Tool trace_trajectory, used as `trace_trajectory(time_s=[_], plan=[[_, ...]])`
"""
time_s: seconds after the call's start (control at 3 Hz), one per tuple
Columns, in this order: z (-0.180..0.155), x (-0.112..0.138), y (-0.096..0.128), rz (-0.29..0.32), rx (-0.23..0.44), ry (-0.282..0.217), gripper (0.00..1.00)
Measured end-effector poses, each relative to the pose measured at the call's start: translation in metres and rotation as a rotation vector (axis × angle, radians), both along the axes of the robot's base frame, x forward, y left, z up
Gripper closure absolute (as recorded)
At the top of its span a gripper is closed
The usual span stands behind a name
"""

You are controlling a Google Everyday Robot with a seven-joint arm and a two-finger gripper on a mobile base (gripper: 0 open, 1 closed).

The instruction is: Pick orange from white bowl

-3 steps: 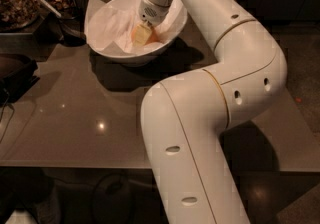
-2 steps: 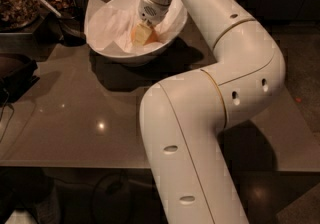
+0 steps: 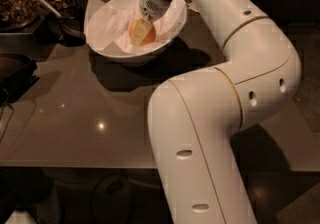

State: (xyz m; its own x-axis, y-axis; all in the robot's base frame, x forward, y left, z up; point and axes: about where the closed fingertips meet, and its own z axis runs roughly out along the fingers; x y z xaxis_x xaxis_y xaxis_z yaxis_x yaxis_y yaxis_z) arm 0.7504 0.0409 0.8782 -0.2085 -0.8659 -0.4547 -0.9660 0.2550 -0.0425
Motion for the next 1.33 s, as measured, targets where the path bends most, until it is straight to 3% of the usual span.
trace_trajectory(time_s=[0.33, 0.67, 1.0, 1.33], plan=[[0.035, -0.018, -0.006, 0.069, 0.118, -0.073, 1.00], [0.045, -0.045, -0.008, 0.214, 0.234, -0.092, 1.00], [0.044, -0.043, -0.003, 0.243, 0.233, -0.110, 1.00], [0.056, -0.055, 0.000, 0.184, 0.247, -0.107, 1.00]])
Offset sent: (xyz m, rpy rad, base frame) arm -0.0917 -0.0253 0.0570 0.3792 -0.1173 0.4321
